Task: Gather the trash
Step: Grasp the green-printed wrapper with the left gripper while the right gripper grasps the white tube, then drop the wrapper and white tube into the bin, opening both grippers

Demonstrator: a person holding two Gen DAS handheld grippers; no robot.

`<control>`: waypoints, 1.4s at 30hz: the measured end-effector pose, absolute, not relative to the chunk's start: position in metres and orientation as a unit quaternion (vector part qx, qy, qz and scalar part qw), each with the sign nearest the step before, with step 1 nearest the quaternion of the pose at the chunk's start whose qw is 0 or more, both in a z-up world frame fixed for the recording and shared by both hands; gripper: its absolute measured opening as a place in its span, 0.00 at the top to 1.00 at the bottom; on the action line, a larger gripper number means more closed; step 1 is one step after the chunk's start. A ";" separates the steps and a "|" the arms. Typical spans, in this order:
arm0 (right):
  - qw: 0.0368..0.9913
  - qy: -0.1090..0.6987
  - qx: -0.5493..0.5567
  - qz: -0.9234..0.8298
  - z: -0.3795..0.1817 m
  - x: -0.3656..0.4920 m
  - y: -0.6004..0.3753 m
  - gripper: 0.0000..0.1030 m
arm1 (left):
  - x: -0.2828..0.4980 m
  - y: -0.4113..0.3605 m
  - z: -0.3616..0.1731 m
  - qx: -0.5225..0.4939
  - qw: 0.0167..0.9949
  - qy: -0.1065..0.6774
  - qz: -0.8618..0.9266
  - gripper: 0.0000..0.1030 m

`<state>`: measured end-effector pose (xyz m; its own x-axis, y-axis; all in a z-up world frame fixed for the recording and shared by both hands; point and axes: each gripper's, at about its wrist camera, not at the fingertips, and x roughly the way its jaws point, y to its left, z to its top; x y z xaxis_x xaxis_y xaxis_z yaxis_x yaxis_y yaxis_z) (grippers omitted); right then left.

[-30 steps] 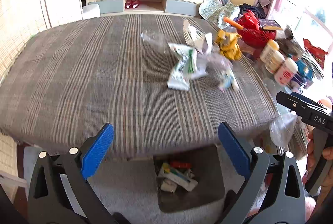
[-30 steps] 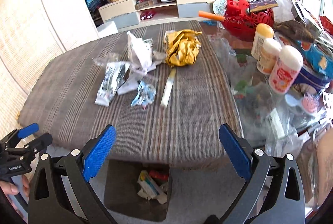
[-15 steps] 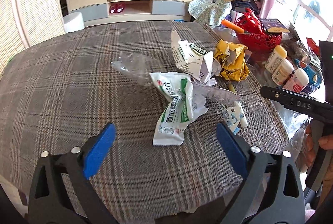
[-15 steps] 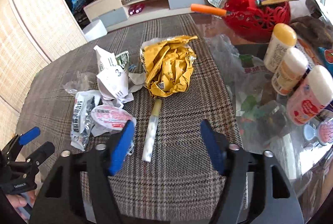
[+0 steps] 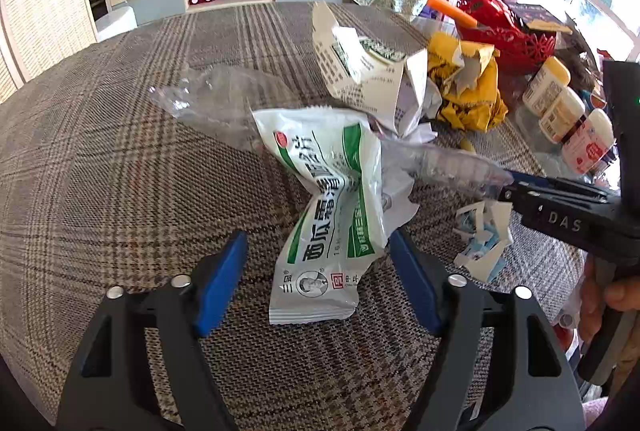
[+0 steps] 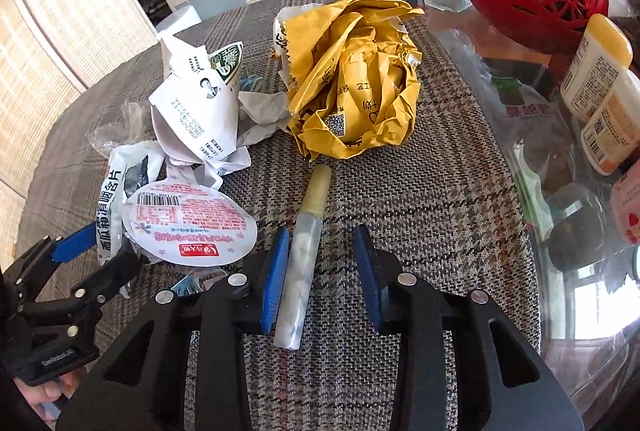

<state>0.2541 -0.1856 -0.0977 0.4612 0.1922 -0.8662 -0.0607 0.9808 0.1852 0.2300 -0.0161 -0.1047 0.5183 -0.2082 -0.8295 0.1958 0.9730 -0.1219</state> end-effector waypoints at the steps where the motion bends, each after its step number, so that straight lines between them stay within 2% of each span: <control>1: 0.853 0.513 0.061 0.073 -0.097 0.253 -0.185 0.76 | 0.231 -0.016 -0.109 -0.005 0.868 0.483 -0.118 0.48; 2: 0.853 0.514 0.057 0.070 -0.097 0.253 -0.184 0.86 | 0.230 -0.016 -0.110 -0.001 0.870 0.480 -0.115 0.54; 5: 0.853 0.514 0.053 0.071 -0.096 0.249 -0.185 0.86 | 0.227 -0.013 -0.109 -0.002 0.871 0.479 -0.111 0.68; 11: 0.849 0.520 0.058 0.073 -0.095 0.234 -0.192 0.86 | 0.210 -0.003 -0.104 -0.008 0.866 0.486 -0.113 0.78; 20: 0.844 0.526 0.075 0.078 -0.095 0.182 -0.208 0.86 | 0.149 0.005 -0.097 -0.013 0.865 0.489 -0.111 0.84; 34: 0.861 0.490 0.066 0.116 -0.067 0.065 -0.201 0.86 | 0.019 -0.006 -0.080 -0.052 0.877 0.462 -0.124 0.85; 42: 0.858 0.490 0.056 0.142 -0.084 0.021 -0.188 0.86 | -0.022 -0.013 -0.109 -0.065 0.864 0.485 -0.120 0.85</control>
